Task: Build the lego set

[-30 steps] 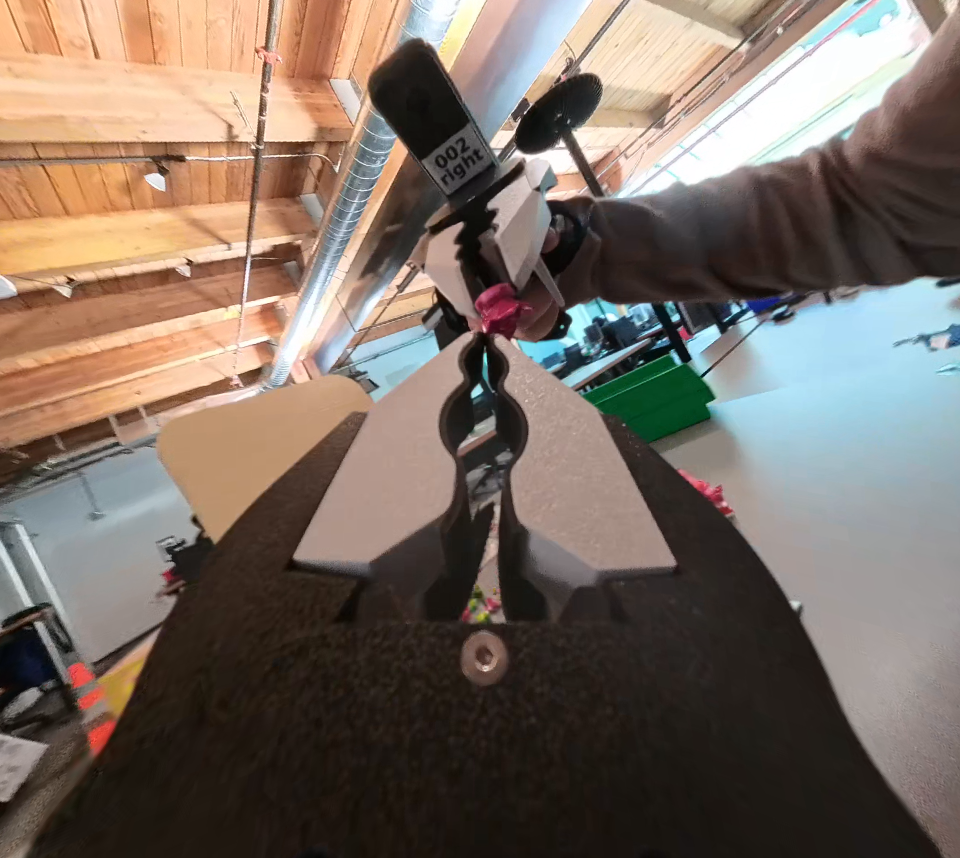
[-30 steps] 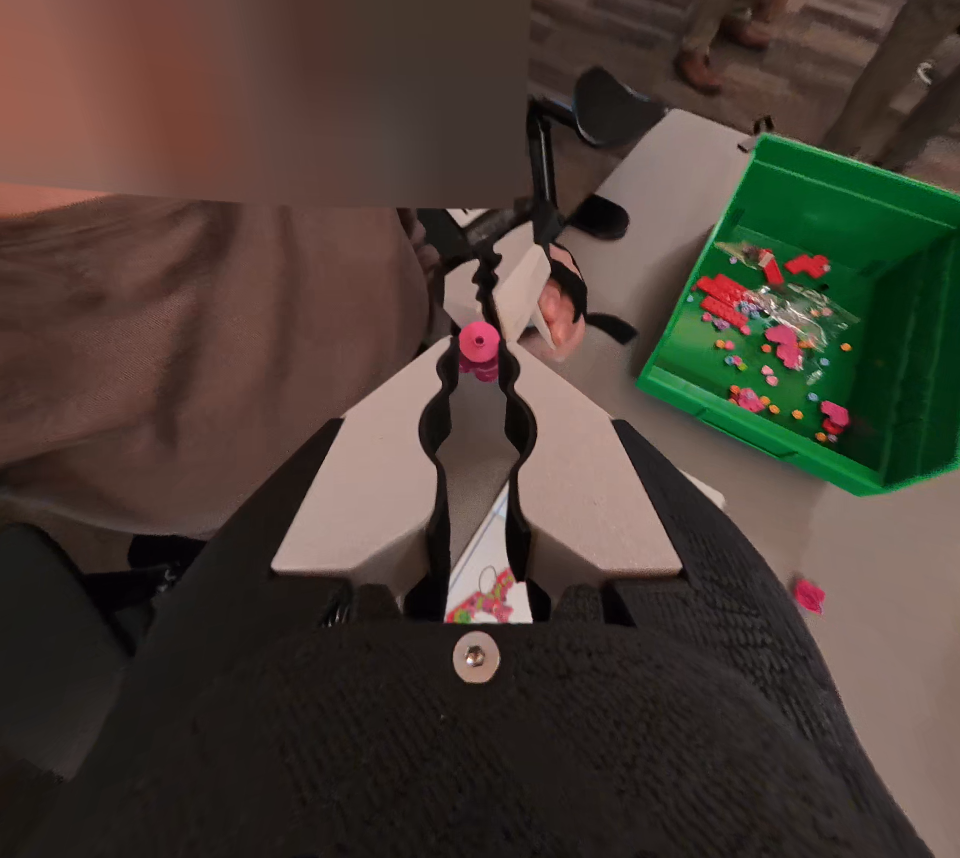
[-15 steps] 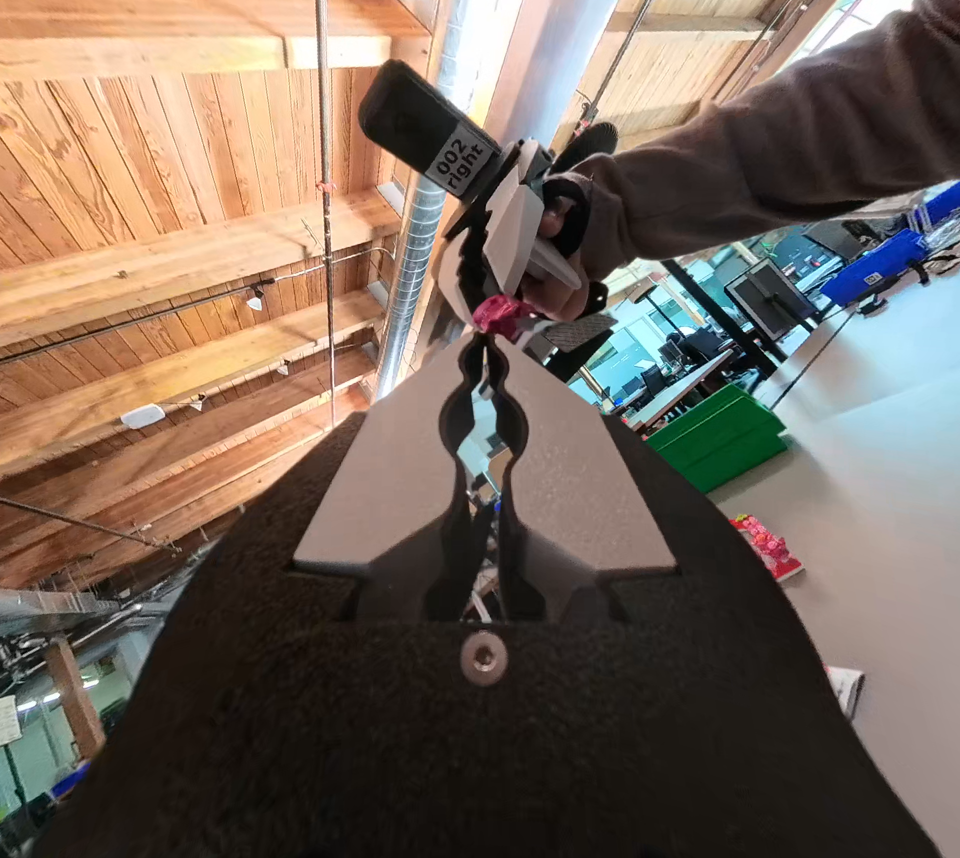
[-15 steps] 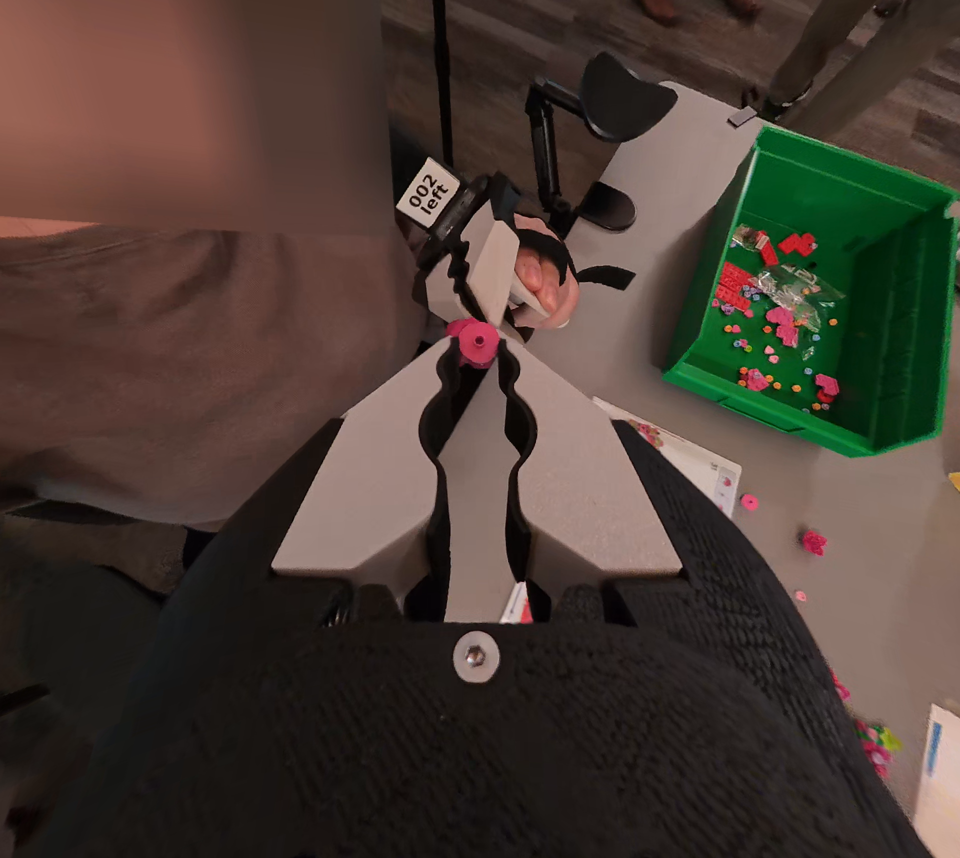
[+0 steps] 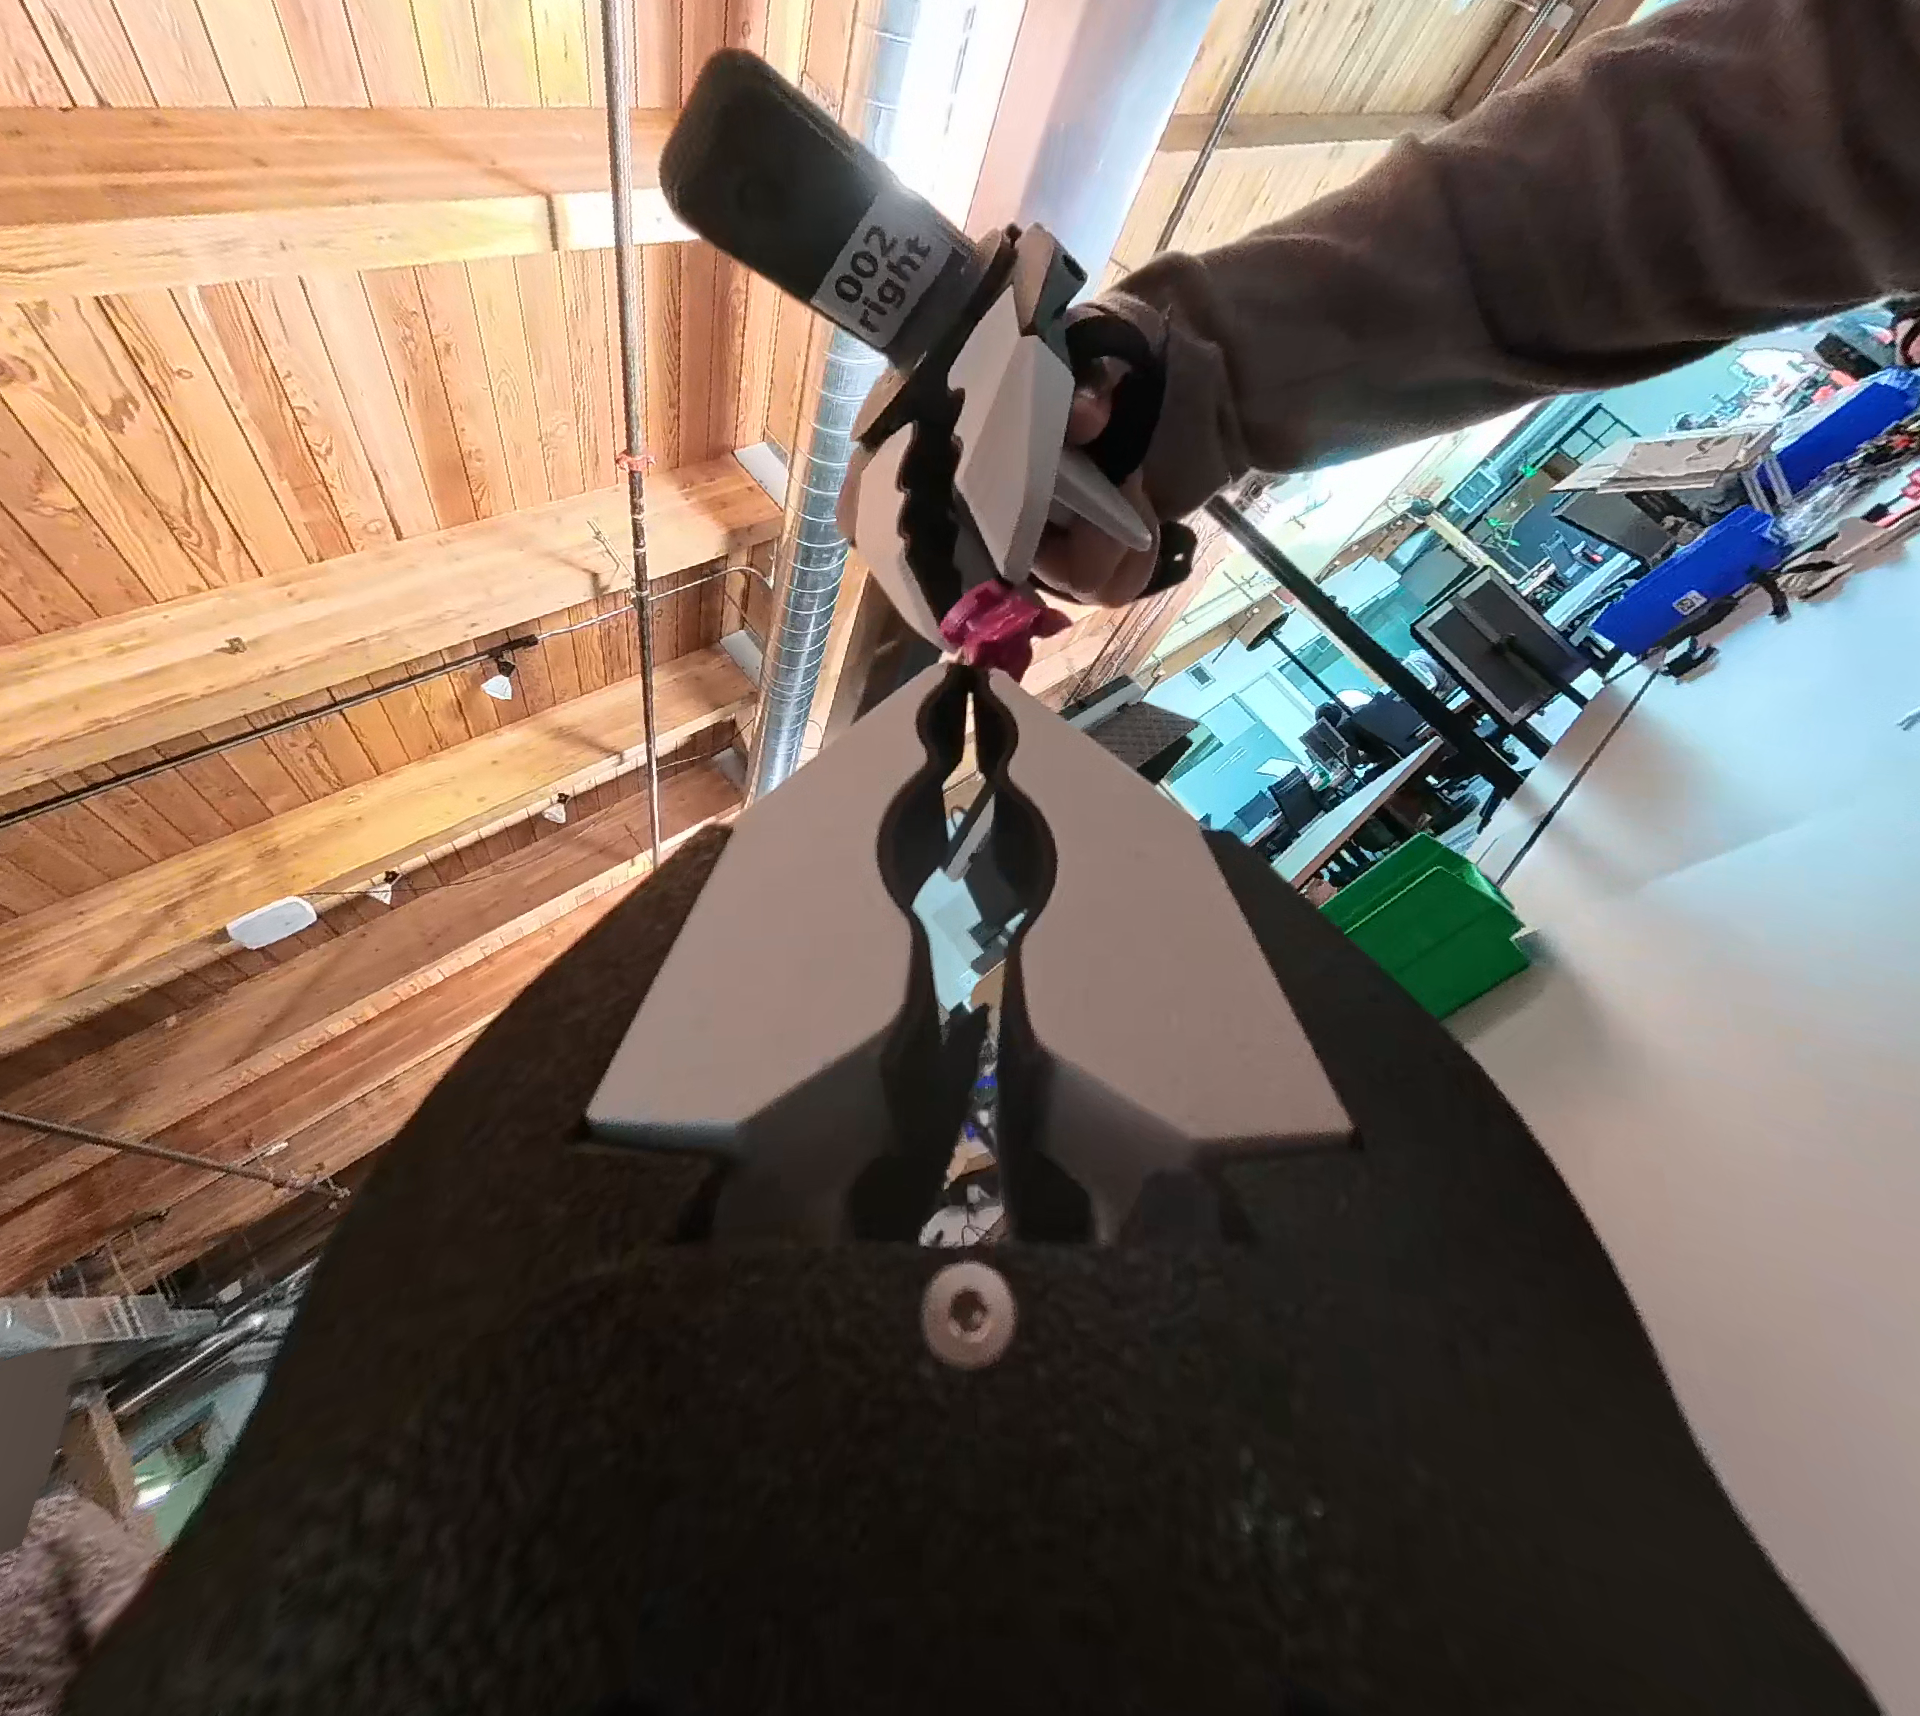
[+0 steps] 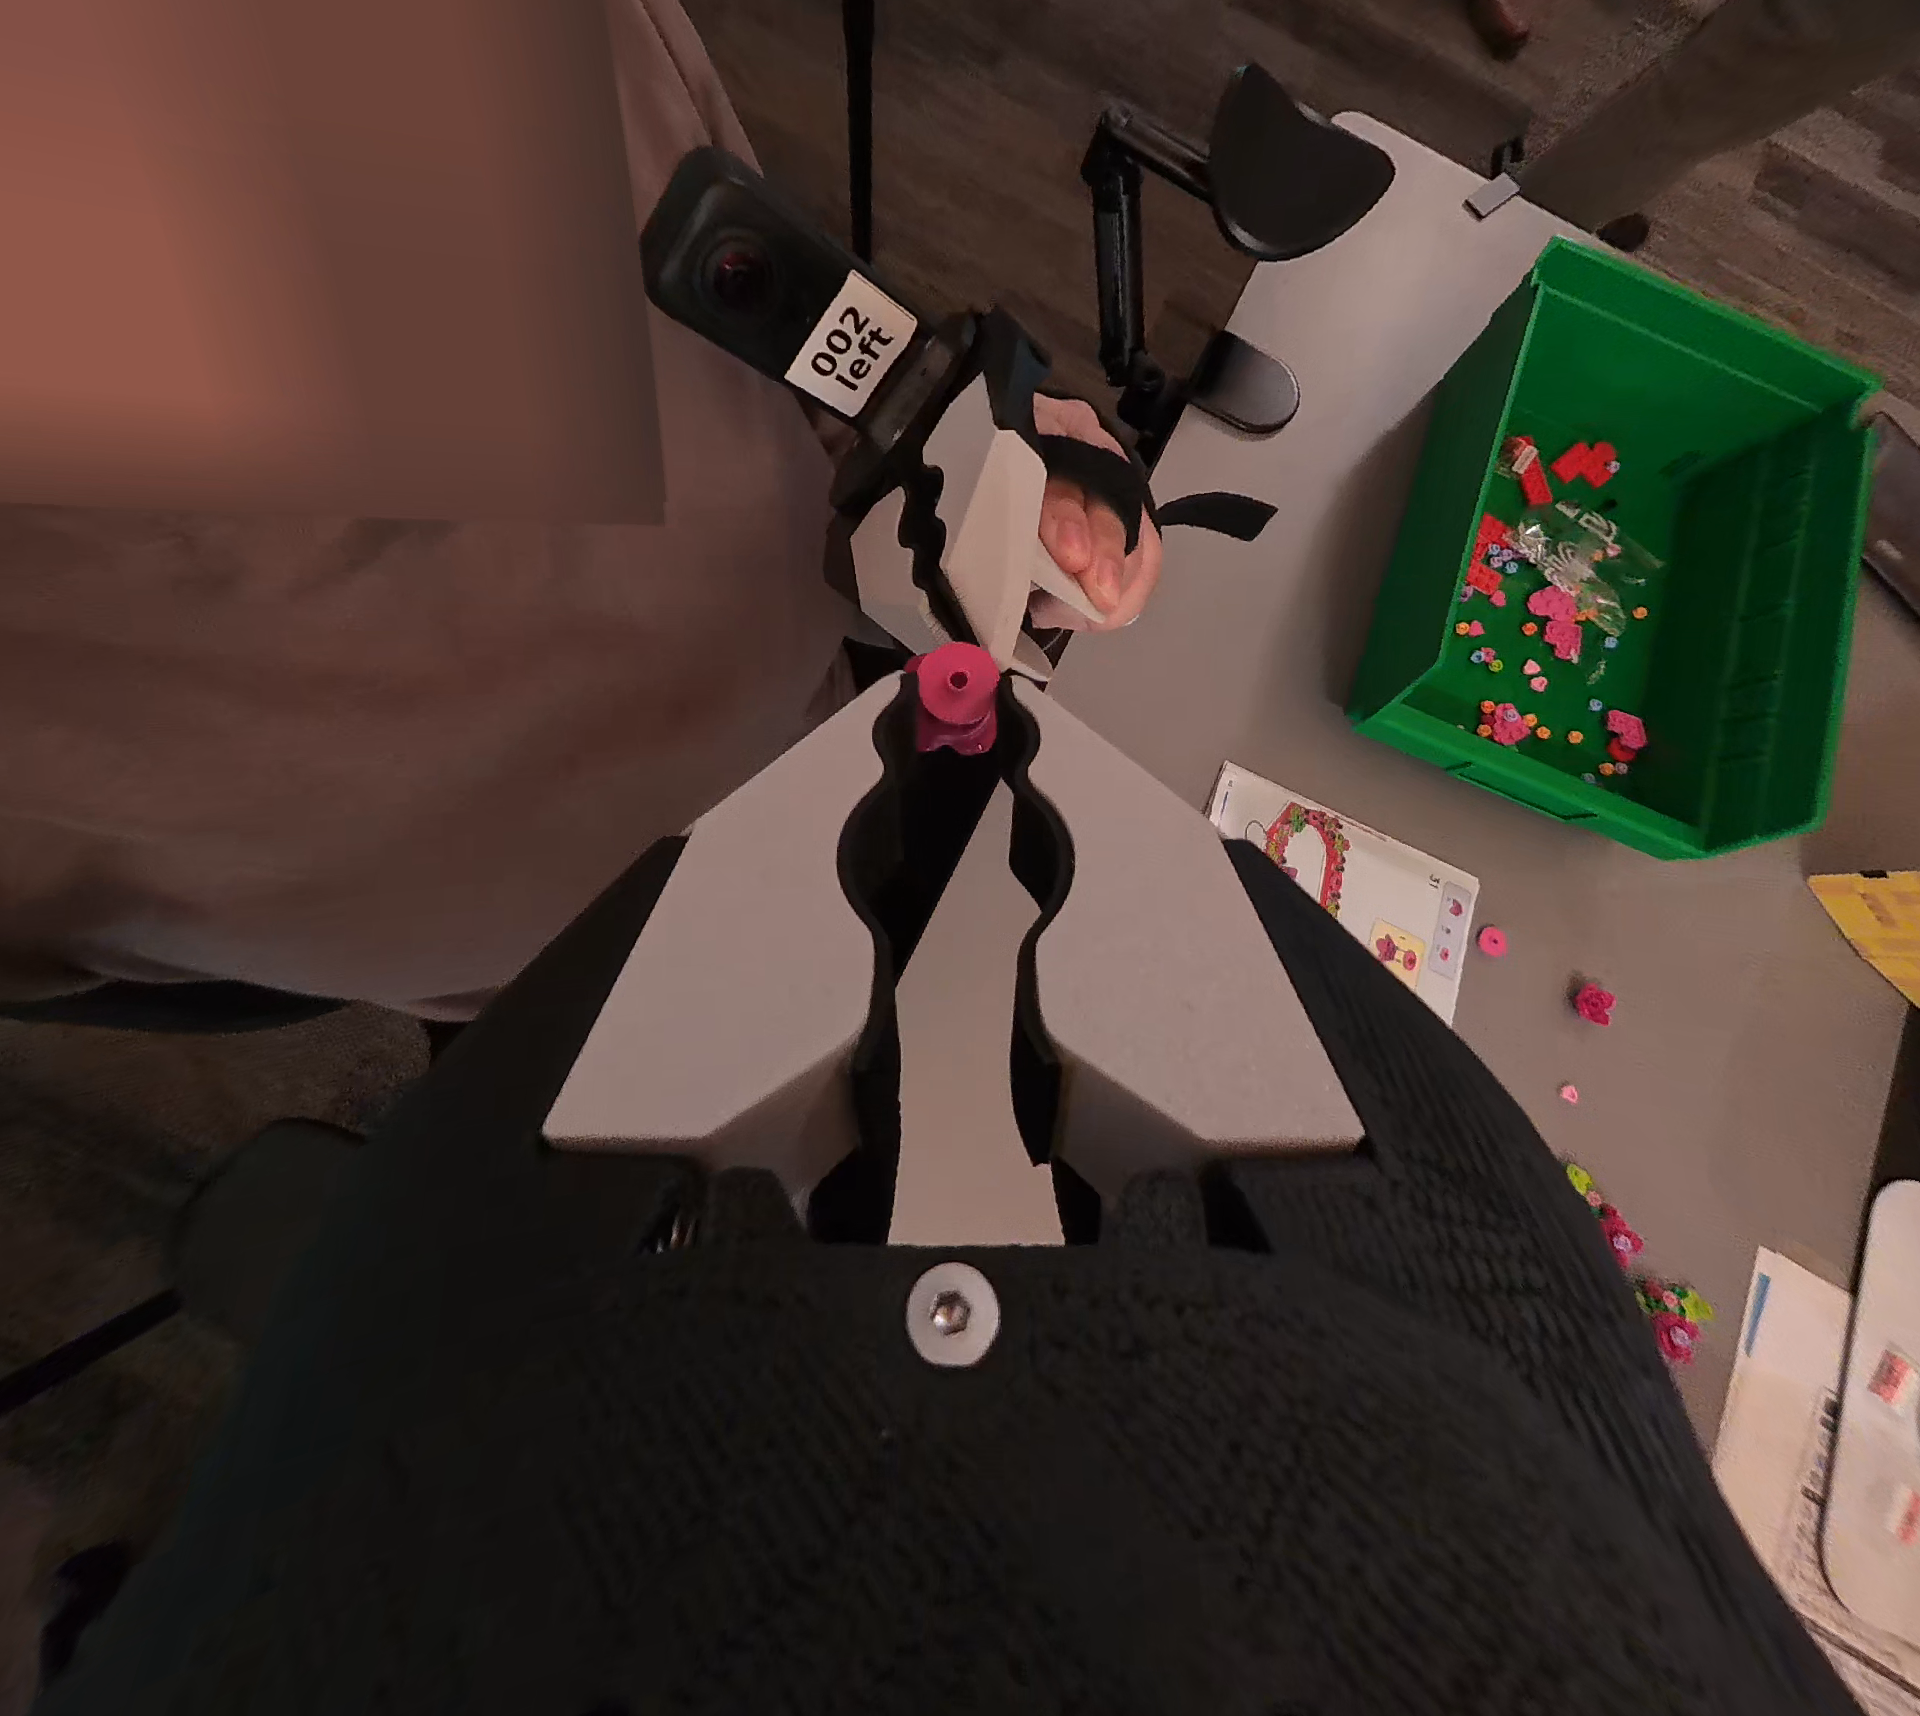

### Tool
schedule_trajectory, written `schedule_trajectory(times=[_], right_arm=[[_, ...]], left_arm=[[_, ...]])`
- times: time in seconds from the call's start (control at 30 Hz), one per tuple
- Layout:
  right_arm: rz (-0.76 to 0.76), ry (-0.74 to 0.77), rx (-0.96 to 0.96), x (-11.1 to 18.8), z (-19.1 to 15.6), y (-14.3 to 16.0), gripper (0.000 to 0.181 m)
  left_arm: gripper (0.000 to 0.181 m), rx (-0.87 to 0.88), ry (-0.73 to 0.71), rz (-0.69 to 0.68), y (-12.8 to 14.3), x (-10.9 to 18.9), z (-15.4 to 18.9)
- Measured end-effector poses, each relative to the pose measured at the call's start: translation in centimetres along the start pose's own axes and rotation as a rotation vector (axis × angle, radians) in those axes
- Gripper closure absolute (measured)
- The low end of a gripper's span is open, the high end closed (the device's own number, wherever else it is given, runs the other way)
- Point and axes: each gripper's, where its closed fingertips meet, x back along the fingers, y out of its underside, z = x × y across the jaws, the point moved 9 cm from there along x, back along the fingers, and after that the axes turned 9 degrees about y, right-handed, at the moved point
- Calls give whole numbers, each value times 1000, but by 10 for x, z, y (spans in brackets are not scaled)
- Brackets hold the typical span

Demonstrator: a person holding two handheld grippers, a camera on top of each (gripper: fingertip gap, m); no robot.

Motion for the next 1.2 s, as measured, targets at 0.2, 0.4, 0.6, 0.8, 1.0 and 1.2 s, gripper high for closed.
schedule_trajectory(times=[0.2, 0.4, 0.6, 0.8, 1.0, 1.2], right_arm=[[-14, -21, 16, 4, -4, -1, 168], [3, -63, 28, 1, 0, -2, 168], [17, -87, 36, -2, 4, -2, 168], [26, -87, 50, -4, 4, -1, 168], [15, -90, 53, -4, 3, 0, 168], [-3, -92, 53, -3, 2, 1, 167]], left_arm=[[181, 90, 39, 73, 0, 0, -1], [181, 193, 67, 136, 4, 2, -4], [181, 230, 72, 144, 9, 4, -6], [181, 266, 88, 155, 12, 4, -6], [181, 266, 97, 152, 12, 2, -5], [181, 254, 103, 145, 12, 2, -3]])
